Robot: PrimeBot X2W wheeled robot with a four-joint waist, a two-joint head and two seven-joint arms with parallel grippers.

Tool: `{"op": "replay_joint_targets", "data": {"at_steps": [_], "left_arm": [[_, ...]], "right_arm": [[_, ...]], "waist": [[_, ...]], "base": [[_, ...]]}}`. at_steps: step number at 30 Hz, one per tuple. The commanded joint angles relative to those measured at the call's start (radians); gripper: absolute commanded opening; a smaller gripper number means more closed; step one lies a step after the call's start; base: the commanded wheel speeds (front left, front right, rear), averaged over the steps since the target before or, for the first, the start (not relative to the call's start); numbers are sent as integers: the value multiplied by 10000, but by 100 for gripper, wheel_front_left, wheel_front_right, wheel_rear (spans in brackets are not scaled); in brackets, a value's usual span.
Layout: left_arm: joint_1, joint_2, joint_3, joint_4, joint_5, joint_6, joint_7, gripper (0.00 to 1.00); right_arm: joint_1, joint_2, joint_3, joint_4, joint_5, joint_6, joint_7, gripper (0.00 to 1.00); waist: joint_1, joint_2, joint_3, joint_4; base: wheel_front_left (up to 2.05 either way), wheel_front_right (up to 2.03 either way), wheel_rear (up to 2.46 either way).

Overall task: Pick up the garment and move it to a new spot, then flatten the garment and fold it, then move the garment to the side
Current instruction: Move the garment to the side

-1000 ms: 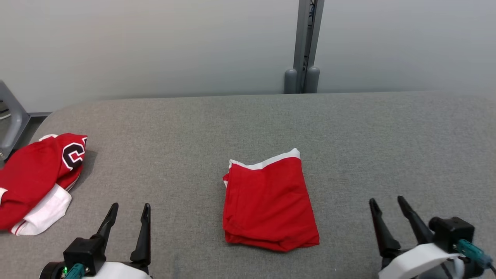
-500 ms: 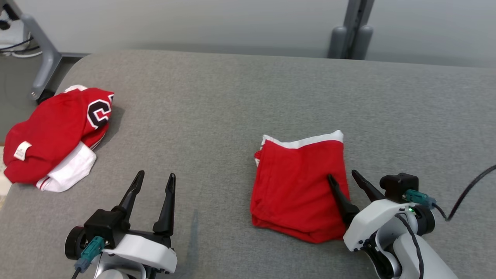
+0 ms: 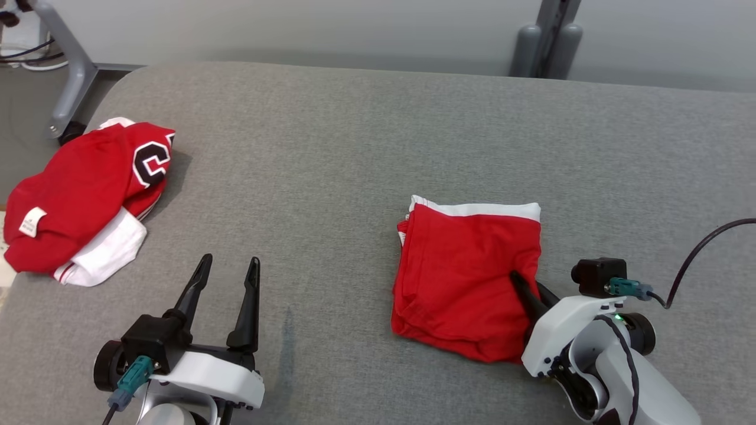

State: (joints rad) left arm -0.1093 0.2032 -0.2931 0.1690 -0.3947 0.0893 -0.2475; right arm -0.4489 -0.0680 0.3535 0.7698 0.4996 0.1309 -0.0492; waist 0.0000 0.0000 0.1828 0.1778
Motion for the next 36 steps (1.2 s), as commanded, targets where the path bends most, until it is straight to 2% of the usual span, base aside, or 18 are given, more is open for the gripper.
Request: {"op": "replay_joint_targets", "data": {"at_steps": [1,5,12,17,19,24,28,36], "left_arm": [[-147,68,51,-10,106,2,-72,100],[-51,133,-27,-149,176,-22,-89,100],[5,366,-159,-799,361,70,107,100],[-227,570,-335,-1352,520,-4,440,100],[-325,625,-378,-1461,527,-60,529,100],[-778,1018,-533,-2257,786,-225,1042,100],[-1221,1291,-689,-2846,992,-398,1443,100],[-2335,1501,-1069,-3633,1361,-831,1830,100]], "right_arm": [[-19,-208,156,56,120,-3,-188,0],[216,-594,537,62,-262,-3,-602,0],[464,-1253,772,-98,-628,-3,-756,0],[44,-2060,817,-150,-1068,-3,-809,0],[-94,-2194,799,-148,-1106,-3,-829,0],[-1438,-3165,792,121,-1449,-3,-1070,0],[-2535,-3802,688,539,-1506,-3,-1264,0],[-4426,-4965,-348,1945,-1713,-3,-1681,0]], "waist": [[0,0,-93,-239],[0,0,-289,-744],[0,0,-250,-2119],[0,0,203,-3069],[0,0,343,-3228],[0,0,1308,-4003],[0,0,2070,-4138],[0,0,3375,-3809]], "base": [[0,0,0],[0,0,0],[0,0,0],[0,0,0],[0,0,0],[0,0,0],[0,0,0],[0,0,0]]}}
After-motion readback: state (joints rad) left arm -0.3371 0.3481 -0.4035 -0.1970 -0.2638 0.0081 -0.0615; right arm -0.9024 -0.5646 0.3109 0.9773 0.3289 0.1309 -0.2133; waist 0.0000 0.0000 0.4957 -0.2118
